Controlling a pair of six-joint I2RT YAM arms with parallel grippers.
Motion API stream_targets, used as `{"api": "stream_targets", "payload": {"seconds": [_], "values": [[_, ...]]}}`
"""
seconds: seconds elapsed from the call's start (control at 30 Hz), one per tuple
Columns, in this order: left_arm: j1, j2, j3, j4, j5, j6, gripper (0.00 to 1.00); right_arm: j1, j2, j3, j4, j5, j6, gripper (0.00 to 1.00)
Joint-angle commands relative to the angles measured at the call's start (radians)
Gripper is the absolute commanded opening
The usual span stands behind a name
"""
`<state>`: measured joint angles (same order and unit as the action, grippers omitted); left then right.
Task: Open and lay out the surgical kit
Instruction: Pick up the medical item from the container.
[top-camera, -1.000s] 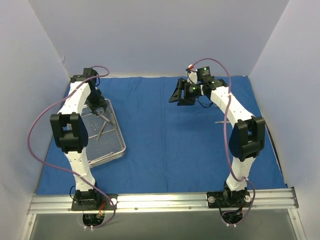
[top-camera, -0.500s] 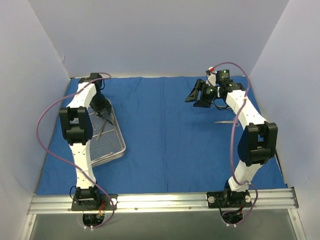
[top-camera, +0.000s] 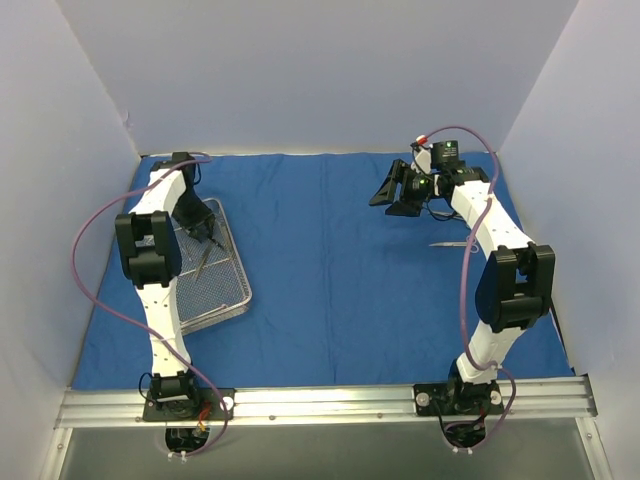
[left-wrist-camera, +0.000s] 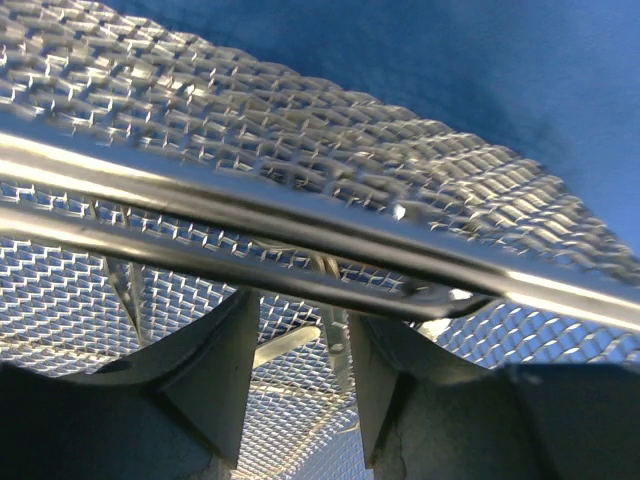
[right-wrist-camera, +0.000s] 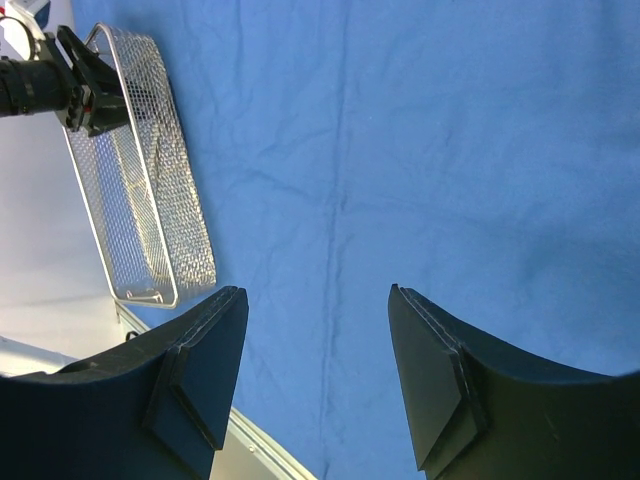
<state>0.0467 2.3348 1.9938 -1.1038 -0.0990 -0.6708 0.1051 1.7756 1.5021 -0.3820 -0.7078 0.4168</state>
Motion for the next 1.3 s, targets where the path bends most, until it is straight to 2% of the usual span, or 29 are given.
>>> {"api": "stream_targets", "payload": {"seconds": [0.0,0.2,0.3,0.33,0.37,0.6,0.87,1.07,1.1,1.13,1.23,1.27], "values": [[-0.002,0.043,0.023,0.041,-0.013,-0.007,0.49,-0.002,-0.031,-0.016,0.006,-0.024,-0.015,0.59],[-0.002,0.061,0.017,0.013,-0.034,-0.006,0.41,-0.004,-0.035,-0.016,0.006,-0.019,-0.013,0.58],[-0.001,0.048,-0.035,0.035,-0.044,-0.004,0.31,-0.005,-0.036,-0.014,0.009,-0.015,-0.012,0.58],[-0.001,0.046,-0.050,0.039,-0.042,-0.004,0.27,-0.005,-0.038,-0.011,0.008,-0.013,-0.012,0.58],[0.001,0.043,-0.056,0.045,-0.042,-0.004,0.18,-0.005,-0.036,-0.011,0.008,-0.015,-0.012,0.58],[0.005,-0.015,-0.078,0.061,-0.057,0.002,0.02,-0.004,-0.042,-0.002,-0.003,-0.009,-0.009,0.58],[0.007,-0.208,-0.052,0.006,-0.022,0.060,0.02,0.031,0.001,0.070,-0.026,0.004,-0.004,0.58],[-0.033,-0.391,-0.088,0.013,0.064,0.206,0.02,0.076,0.056,0.156,-0.020,-0.005,0.033,0.56],[-0.036,-0.422,-0.110,0.045,0.103,0.261,0.02,0.094,0.065,0.179,-0.014,-0.022,0.039,0.55],[-0.036,-0.445,-0.142,0.092,0.211,0.281,0.02,0.105,0.071,0.188,-0.006,-0.033,0.046,0.54],[-0.116,-0.520,-0.171,0.172,0.378,0.370,0.02,0.146,0.097,0.216,0.057,-0.094,0.095,0.54],[-0.177,-0.538,-0.164,0.173,0.389,0.390,0.02,0.156,0.111,0.224,0.089,-0.108,0.109,0.54]]}}
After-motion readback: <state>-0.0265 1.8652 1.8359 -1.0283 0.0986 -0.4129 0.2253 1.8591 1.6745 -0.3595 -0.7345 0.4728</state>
